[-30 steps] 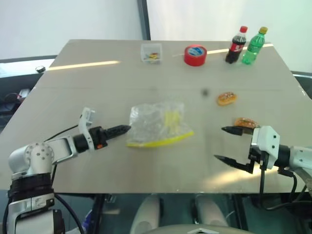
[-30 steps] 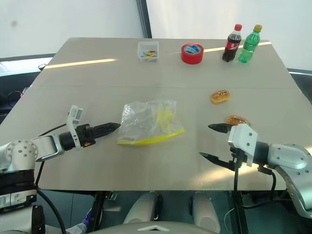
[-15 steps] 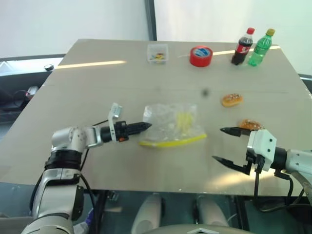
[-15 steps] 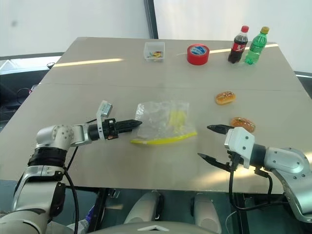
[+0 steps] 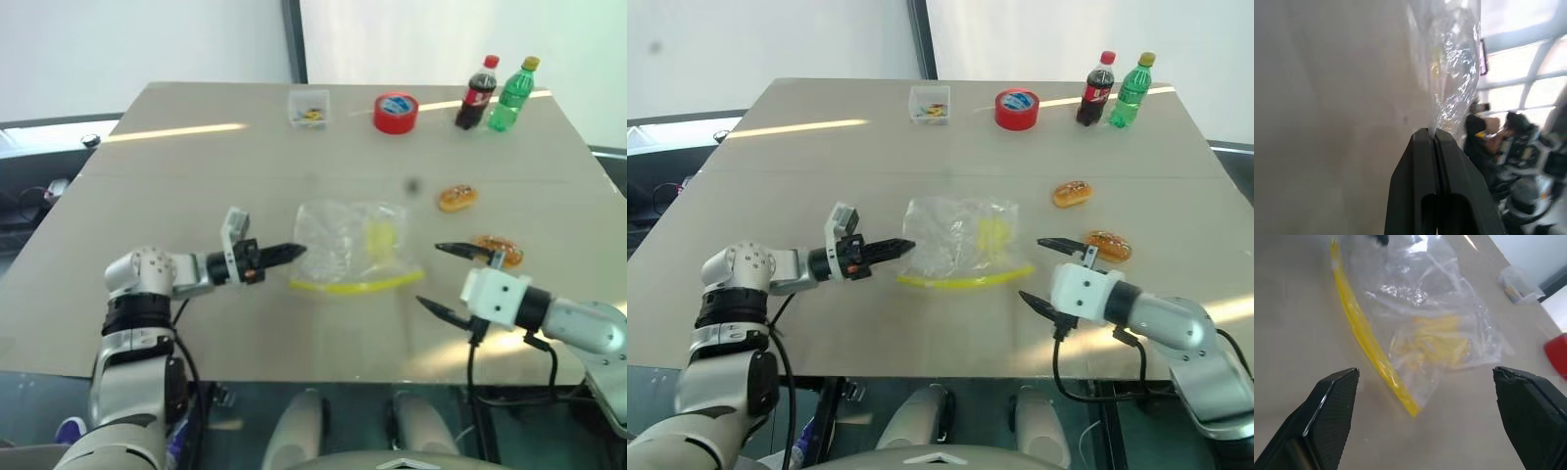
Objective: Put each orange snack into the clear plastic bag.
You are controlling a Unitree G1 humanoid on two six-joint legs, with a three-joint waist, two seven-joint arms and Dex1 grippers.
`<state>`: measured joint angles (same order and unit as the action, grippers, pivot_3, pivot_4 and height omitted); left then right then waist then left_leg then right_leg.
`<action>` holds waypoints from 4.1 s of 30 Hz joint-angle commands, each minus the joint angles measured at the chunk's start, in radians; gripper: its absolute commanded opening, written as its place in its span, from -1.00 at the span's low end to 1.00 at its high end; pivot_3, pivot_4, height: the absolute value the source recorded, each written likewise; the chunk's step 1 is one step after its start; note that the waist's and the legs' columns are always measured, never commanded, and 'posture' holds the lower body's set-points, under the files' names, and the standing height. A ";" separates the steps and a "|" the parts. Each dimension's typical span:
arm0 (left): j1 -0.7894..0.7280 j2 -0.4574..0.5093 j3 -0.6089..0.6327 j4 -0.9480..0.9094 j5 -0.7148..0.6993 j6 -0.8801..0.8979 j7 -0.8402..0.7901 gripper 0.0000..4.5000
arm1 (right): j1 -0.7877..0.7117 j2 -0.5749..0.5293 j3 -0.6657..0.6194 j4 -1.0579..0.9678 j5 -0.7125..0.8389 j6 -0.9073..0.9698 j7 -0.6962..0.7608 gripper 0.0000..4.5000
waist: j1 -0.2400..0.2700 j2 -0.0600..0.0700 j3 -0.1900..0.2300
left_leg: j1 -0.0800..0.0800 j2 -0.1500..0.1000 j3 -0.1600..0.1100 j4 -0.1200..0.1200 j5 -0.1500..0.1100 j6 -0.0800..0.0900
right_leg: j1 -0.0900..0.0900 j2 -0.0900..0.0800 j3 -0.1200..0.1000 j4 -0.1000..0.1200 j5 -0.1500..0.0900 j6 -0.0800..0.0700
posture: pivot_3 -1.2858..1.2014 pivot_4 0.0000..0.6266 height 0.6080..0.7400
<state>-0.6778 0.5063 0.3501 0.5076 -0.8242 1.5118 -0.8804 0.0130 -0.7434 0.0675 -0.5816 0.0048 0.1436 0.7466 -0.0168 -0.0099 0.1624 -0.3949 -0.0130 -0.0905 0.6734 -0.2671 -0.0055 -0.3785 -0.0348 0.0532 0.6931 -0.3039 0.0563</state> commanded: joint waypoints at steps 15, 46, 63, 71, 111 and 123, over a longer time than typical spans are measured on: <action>-0.169 -0.210 0.495 -0.030 -0.524 0.103 0.864 -0.98 | -0.367 0.350 0.260 0.340 -0.422 0.081 -0.325 1.00 | -0.001 -0.008 0.003 | -0.001 0.003 -0.003 -0.002 0.007 -0.011 | -0.004 -0.003 -0.002 0.003 0.001 -0.001 | 0.03 -0.52 1.00; 0.193 -0.051 0.183 -0.202 -0.314 -0.006 0.572 0.92 | -0.184 0.139 0.034 -0.031 0.095 0.264 0.024 1.00 | 0.001 -0.007 0.003 | -0.002 0.003 -0.001 -0.005 0.006 -0.009 | -0.006 -0.003 -0.001 0.002 0.001 -0.001 | 0.03 -0.52 1.00; 0.061 -0.274 0.313 -0.116 -0.349 0.028 0.720 -0.72 | -0.199 0.106 0.109 0.019 -0.085 0.156 -0.091 1.00 | 0.010 -0.005 0.001 | 0.000 -0.003 -0.007 -0.005 0.007 -0.005 | 0.001 -0.009 -0.007 0.000 0.000 -0.001 | 0.03 -0.52 1.00; -0.042 -0.390 0.442 -0.134 -0.785 -0.026 1.160 -0.96 | -0.265 0.199 0.225 0.213 -0.369 0.034 -0.309 1.00 | -0.004 -0.009 0.004 | -0.003 -0.004 -0.009 -0.005 0.011 -0.009 | 0.000 -0.014 -0.009 0.000 0.001 0.000 | 0.03 -0.52 1.00; 0.093 -0.231 0.182 -0.329 -1.109 -0.259 1.348 -1.00 | -0.528 0.450 0.187 0.578 -0.407 -0.139 -0.507 -0.99 | 0.000 -0.010 0.005 | -0.003 -0.009 -0.010 -0.006 0.012 -0.010 | -0.002 -0.010 -0.009 0.000 0.001 -0.001 | 0.03 -0.52 1.00; 0.143 -0.090 0.043 -0.385 -0.910 -0.341 1.069 -0.01 | -0.520 0.337 0.123 0.463 -0.282 -0.031 -0.290 -1.00 | 0.002 -0.008 0.007 | -0.003 -0.008 -0.009 -0.009 0.012 -0.010 | -0.003 -0.010 -0.009 -0.001 0.000 -0.001 | 0.03 -0.52 1.00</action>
<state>-0.5347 0.4326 0.3768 0.0948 -1.6968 1.2188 0.1687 -0.5176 -0.3982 0.1983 -0.0447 -0.3465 0.0789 0.3767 -0.0151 -0.0182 0.1696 -0.3980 -0.0205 -0.1002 0.6643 -0.2547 -0.0159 -0.3811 -0.0447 0.0446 0.6921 -0.3036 0.0551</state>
